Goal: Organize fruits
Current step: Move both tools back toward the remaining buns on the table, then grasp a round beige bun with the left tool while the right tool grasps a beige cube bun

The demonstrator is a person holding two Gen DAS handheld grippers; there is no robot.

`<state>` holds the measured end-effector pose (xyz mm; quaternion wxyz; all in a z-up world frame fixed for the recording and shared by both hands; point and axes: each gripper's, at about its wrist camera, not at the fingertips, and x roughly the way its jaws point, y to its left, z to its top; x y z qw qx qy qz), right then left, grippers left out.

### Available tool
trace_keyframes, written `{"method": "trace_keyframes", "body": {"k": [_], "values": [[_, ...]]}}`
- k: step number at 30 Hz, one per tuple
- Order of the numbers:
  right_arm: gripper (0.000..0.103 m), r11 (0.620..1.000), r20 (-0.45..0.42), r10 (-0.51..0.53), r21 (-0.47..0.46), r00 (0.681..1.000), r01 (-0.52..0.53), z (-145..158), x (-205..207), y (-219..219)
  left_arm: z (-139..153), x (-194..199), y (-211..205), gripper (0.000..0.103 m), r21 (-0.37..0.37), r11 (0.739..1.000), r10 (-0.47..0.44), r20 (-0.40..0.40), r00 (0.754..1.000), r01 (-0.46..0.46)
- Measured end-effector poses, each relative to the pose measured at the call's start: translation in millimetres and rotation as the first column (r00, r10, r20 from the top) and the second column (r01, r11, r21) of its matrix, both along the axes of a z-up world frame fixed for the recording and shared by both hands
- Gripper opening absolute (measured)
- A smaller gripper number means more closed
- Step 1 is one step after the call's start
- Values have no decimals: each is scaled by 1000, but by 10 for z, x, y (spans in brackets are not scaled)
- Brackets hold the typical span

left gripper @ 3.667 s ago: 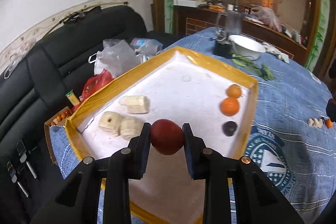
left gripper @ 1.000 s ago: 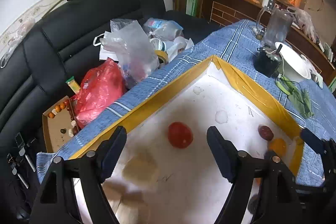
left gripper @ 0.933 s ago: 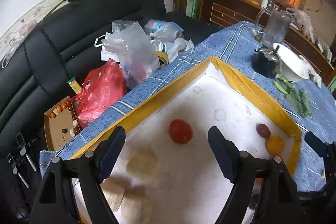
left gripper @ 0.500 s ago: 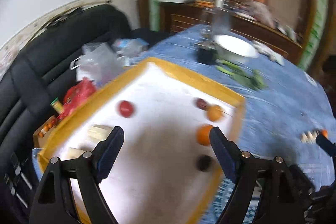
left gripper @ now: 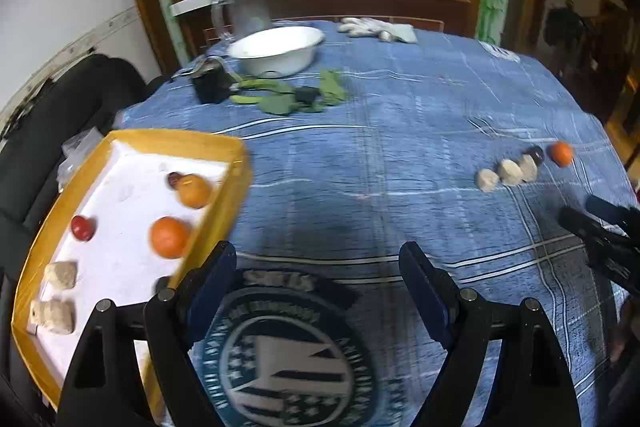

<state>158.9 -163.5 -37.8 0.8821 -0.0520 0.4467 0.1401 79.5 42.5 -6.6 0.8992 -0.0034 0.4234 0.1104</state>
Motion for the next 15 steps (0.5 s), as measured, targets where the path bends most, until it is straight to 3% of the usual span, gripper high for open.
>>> {"method": "trace_keyframes", "body": {"k": [3, 11, 15], "values": [[54, 1000, -13, 15, -20, 1000, -15, -101, 162, 51, -41, 78, -110, 83, 6, 1000, -24, -10, 1000, 24], [45, 998, -4, 54, -28, 999, -54, -144, 524, 240, -131, 418, -338, 83, -13, 996, -89, -12, 996, 88], [25, 997, 6, 83, -12, 997, -83, -116, 553, 248, -211, 595, -509, 83, -14, 990, -140, -17, 990, 140]]}}
